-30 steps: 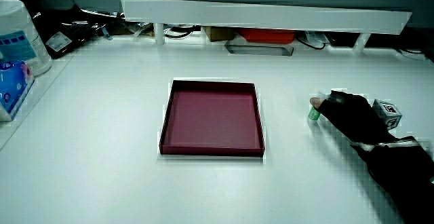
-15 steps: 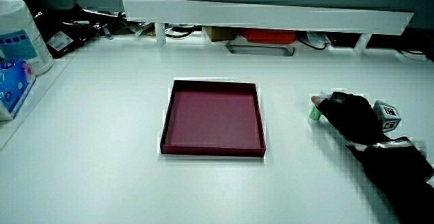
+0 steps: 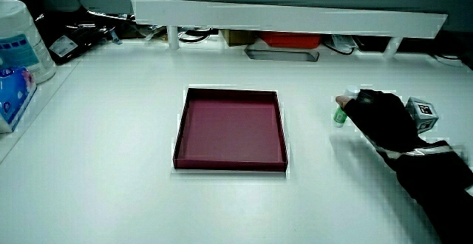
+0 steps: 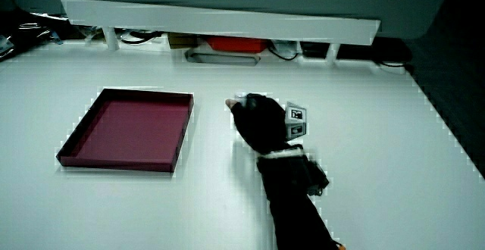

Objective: Pick glue stick

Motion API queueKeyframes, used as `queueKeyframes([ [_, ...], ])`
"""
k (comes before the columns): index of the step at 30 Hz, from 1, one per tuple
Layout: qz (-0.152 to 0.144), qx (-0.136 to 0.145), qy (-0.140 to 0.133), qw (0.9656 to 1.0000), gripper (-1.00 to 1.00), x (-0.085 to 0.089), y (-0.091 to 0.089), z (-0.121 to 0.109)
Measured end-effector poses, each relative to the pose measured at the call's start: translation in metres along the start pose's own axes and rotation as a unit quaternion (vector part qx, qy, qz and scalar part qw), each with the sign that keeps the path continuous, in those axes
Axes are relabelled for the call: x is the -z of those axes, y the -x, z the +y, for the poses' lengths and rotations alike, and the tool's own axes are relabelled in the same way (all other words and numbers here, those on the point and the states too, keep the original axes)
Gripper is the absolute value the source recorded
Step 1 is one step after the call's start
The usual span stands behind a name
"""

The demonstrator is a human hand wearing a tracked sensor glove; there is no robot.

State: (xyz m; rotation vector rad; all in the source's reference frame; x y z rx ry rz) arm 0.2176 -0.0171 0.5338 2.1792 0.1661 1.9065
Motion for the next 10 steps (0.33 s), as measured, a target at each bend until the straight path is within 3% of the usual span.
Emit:
queueKeyframes([
  [3,-0.011,-0.007,0.016,0.9998,1.00,0.013,0.013,0.004],
  [8,0.019,-0.040,0.057,0.9974,1.00,0.041,0.038,0.009],
  [10,0.016,-0.056,0.063,0.9963,1.00,0.051,0.043,0.011],
])
